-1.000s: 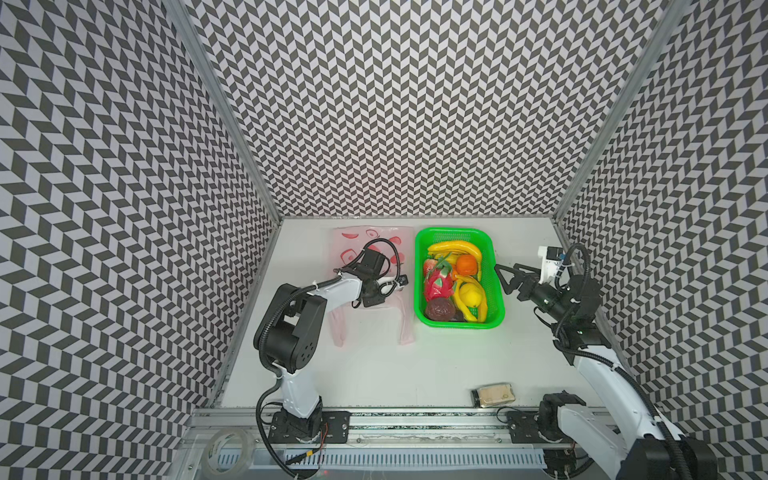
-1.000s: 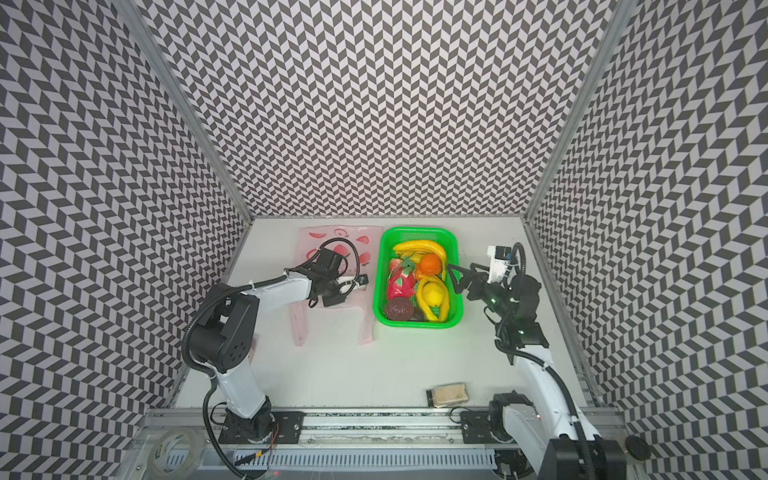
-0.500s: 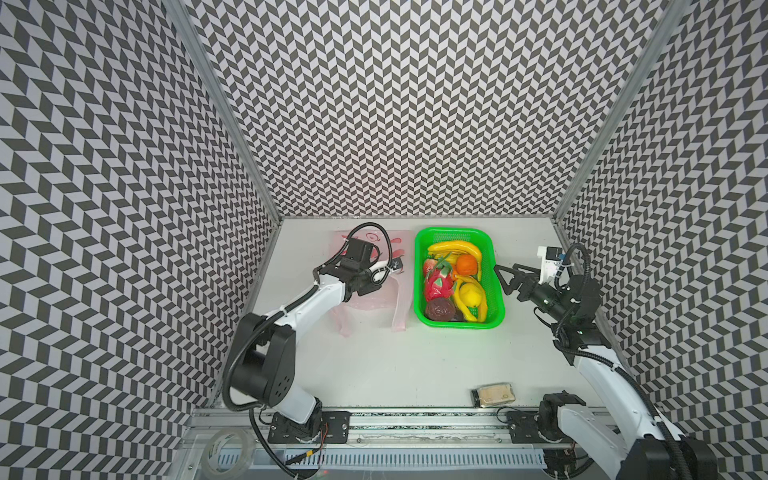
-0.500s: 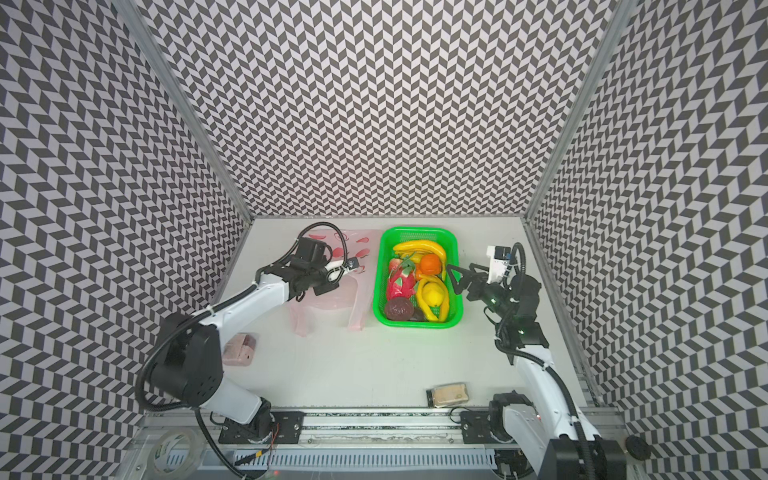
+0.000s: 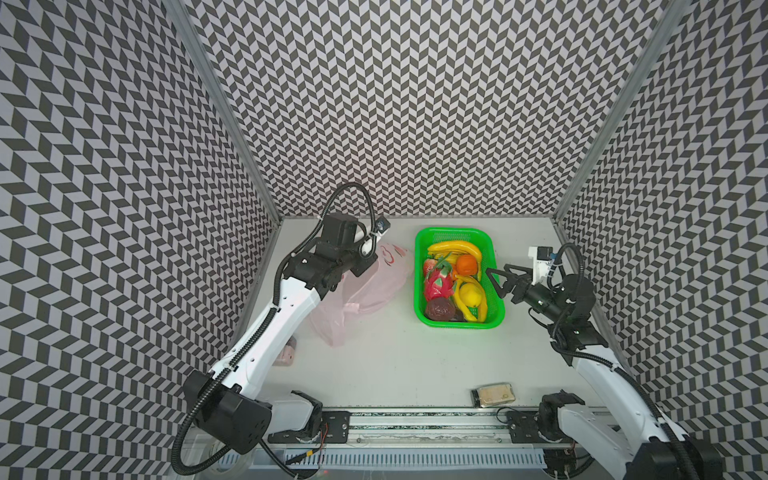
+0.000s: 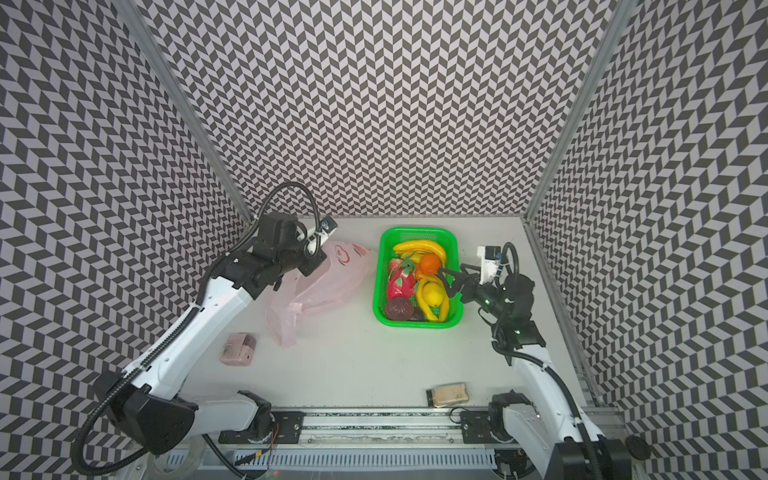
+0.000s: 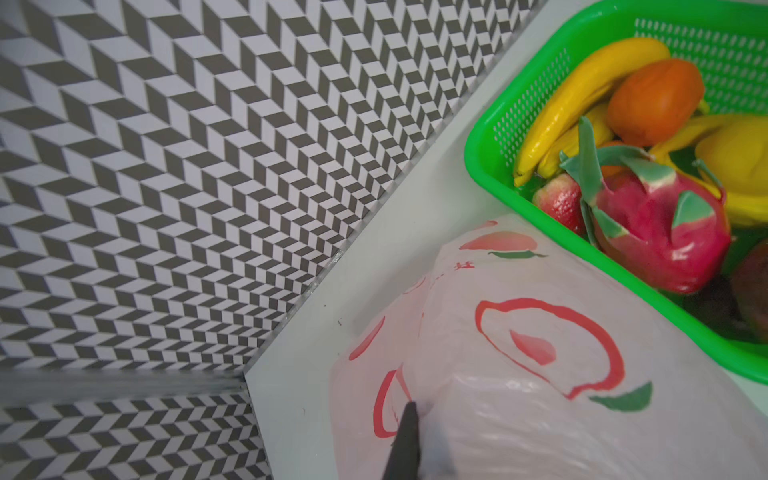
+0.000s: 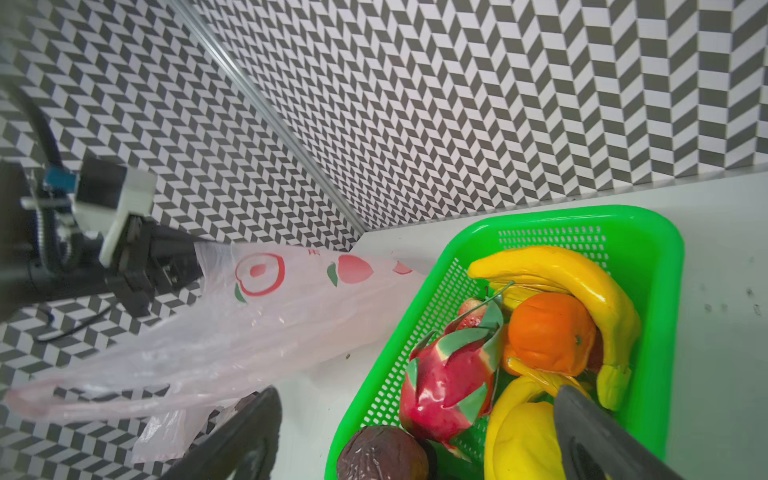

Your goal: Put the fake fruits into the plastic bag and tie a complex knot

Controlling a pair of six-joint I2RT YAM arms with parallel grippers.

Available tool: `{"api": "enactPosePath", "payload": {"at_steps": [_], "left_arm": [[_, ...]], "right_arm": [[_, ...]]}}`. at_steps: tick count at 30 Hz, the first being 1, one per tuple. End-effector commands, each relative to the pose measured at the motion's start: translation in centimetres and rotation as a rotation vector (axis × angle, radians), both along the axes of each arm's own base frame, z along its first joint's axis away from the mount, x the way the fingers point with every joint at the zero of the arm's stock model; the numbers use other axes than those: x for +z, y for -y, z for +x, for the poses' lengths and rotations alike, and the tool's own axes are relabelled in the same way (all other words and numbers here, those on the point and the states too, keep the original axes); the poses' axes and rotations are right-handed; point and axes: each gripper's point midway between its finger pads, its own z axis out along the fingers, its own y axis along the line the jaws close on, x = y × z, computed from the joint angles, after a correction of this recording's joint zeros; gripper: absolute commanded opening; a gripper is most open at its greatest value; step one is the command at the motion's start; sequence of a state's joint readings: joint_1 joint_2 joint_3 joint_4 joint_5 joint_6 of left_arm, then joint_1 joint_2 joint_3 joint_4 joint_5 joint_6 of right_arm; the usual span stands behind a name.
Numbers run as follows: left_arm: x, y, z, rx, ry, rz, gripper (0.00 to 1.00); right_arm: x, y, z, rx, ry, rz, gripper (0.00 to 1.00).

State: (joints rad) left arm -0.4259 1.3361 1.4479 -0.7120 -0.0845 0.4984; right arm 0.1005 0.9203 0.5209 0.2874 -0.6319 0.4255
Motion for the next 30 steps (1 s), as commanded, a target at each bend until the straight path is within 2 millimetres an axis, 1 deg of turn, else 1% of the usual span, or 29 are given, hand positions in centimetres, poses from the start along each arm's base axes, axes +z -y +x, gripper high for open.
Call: {"api": "enactPosePath", "payload": {"at_steps": [1, 5, 8, 11, 13, 18, 20, 22, 24, 26, 28, 30], "left_arm": [[-1.2, -0.4, -0.9, 0.128, -0.184, -0.085, 0.00], [-1.3, -0.1, -0.7, 0.203, -0.289, -0.150, 0.00], [-0.3, 0.6, -0.6, 0.222, -0.317, -0.237, 0.00], [0.8, 1.4, -0.5, 0.226, -0.338, -0.326, 0.00], [1.0, 1.9, -0.5, 0.217, -0.364, -0.364, 0.00], [0.4, 2.9, -0.8, 0.193, -0.419, -0.393, 0.00], [0.2, 3.2, -0.9, 0.182, -0.433, -0.400, 0.00], [0.2, 3.5, -1.0, 0.171, -0.434, -0.407, 0.00], [0.3, 3.7, -1.1, 0.161, -0.433, -0.413, 0.00], [0.4, 3.8, -1.2, 0.153, -0.432, -0.417, 0.00], [0.3, 3.7, -1.3, 0.152, -0.432, -0.414, 0.00], [0.3, 3.7, -1.5, 0.149, -0.431, -0.413, 0.00]], "right_arm": [[3.2, -2.6, -2.0, 0.072, 0.209, -0.033, 0.99], [3.0, -5.3, -4.6, 0.125, 0.270, 0.022, 0.99], [2.6, -7.0, -6.5, 0.161, 0.299, 0.087, 0.99], [2.3, -8.6, -7.7, 0.175, 0.308, 0.114, 0.99], [2.3, -9.7, -8.2, 0.170, 0.322, 0.131, 0.99], [2.5, -12.2, -8.2, 0.121, 0.317, 0.165, 0.99], [2.6, -13.7, -8.5, 0.107, 0.343, 0.147, 0.99], [2.6, -14.6, -8.5, 0.082, 0.371, 0.138, 0.99], [2.4, -15.4, -8.0, 0.051, 0.375, 0.129, 0.99], [2.1, -16.1, -6.9, 0.020, 0.366, 0.113, 0.99], [2.2, -16.0, -5.8, -0.037, 0.356, 0.120, 0.99], [2.9, -15.9, -5.5, -0.059, 0.380, 0.153, 0.99]]}}
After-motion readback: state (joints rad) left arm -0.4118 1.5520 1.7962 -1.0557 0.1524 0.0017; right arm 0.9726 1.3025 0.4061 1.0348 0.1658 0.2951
